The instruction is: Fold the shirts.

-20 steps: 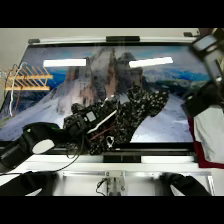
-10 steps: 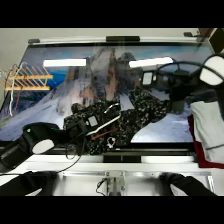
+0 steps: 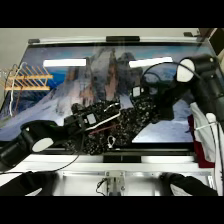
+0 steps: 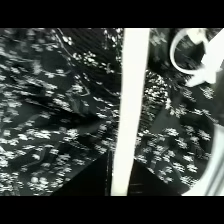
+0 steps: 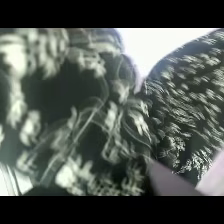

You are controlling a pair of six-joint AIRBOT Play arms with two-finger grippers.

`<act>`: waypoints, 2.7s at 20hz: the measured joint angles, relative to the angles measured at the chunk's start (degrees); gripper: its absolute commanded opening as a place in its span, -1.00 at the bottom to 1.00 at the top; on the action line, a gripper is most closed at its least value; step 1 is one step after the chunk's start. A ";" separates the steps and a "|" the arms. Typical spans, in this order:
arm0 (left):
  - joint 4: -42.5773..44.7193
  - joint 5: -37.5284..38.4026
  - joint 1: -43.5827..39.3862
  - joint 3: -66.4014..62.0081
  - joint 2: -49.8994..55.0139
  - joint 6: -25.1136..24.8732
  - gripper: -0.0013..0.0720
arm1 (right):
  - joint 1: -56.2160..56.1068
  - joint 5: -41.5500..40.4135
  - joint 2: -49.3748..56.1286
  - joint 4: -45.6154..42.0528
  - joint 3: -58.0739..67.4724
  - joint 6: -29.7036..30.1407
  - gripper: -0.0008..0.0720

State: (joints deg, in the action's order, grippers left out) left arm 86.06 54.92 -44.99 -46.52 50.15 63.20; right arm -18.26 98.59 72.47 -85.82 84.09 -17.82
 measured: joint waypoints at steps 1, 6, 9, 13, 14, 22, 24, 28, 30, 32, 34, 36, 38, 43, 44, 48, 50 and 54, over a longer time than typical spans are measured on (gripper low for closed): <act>0.33 -0.81 0.63 0.00 0.00 0.09 -0.84 | 0.00 0.26 0.07 0.42 -0.70 0.90 -0.85; 0.70 -4.72 2.80 -0.02 0.22 0.33 0.51 | -0.07 1.44 -0.74 2.43 -2.21 -0.66 -0.85; 4.61 -4.59 3.28 -0.17 -0.04 0.55 0.90 | 0.04 1.38 -2.67 2.71 -2.40 -2.12 -0.85; 14.60 -1.77 7.04 -2.80 -2.29 2.25 0.91 | 0.02 1.55 -5.18 2.80 -2.54 -6.36 -0.86; 16.09 -0.63 9.22 -3.61 -3.41 3.17 0.90 | 0.02 1.62 -5.75 2.80 -2.56 -7.65 -0.86; -5.25 3.72 22.49 1.75 -8.33 14.93 0.46 | 0.02 -1.07 -10.84 4.09 -2.56 -16.65 -0.87; -12.81 -2.19 19.96 6.38 -8.00 17.49 0.26 | 0.02 -3.50 -12.48 4.68 -2.56 -20.11 -0.87; -19.96 -19.32 10.25 11.30 -4.39 21.73 0.28 | 0.02 -6.78 -14.43 7.10 -2.56 -27.41 -0.87; -21.49 -28.37 5.55 12.07 -0.90 22.75 0.53 | 0.00 -8.20 -14.91 9.92 -2.54 -30.18 -0.87; -22.29 -35.60 2.73 11.91 3.43 24.04 0.59 | -0.04 -8.44 -15.41 11.58 -2.56 -32.09 -0.87; -22.82 -40.85 1.29 10.75 8.22 25.18 0.59 | -0.04 -9.27 -16.26 13.31 -2.54 -33.66 -0.87; -23.08 -44.33 0.46 8.81 12.50 25.79 0.59 | -0.04 -9.77 -17.05 14.38 -2.54 -34.95 -0.87; -23.12 -47.60 0.17 6.29 16.46 26.03 0.58 | -0.04 -10.10 -17.51 15.45 -2.54 -36.28 -0.87; -23.10 -51.63 2.43 2.86 20.44 24.22 0.23 | -0.04 -9.99 -17.94 17.57 -2.54 -38.16 -0.87; -23.08 -50.36 3.43 2.60 20.37 23.32 0.09 | -0.04 -9.75 -17.99 17.75 -2.54 -38.45 -0.87; -22.86 -45.35 7.10 2.12 18.88 20.65 -0.19 | -0.04 -9.07 -18.01 17.79 -2.56 -38.49 -0.87; -22.86 -45.27 7.67 2.01 18.45 20.37 0.27 | -0.04 -9.05 -18.01 17.81 -2.54 -38.49 -0.87; -23.08 -44.33 7.52 1.97 17.81 21.81 0.46 | -0.04 -9.05 -18.01 17.81 -2.54 -38.38 -0.87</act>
State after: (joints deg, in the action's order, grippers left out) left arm 62.98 10.59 -37.47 -44.56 67.96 85.01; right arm -18.31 89.54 54.46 -68.01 81.56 -56.21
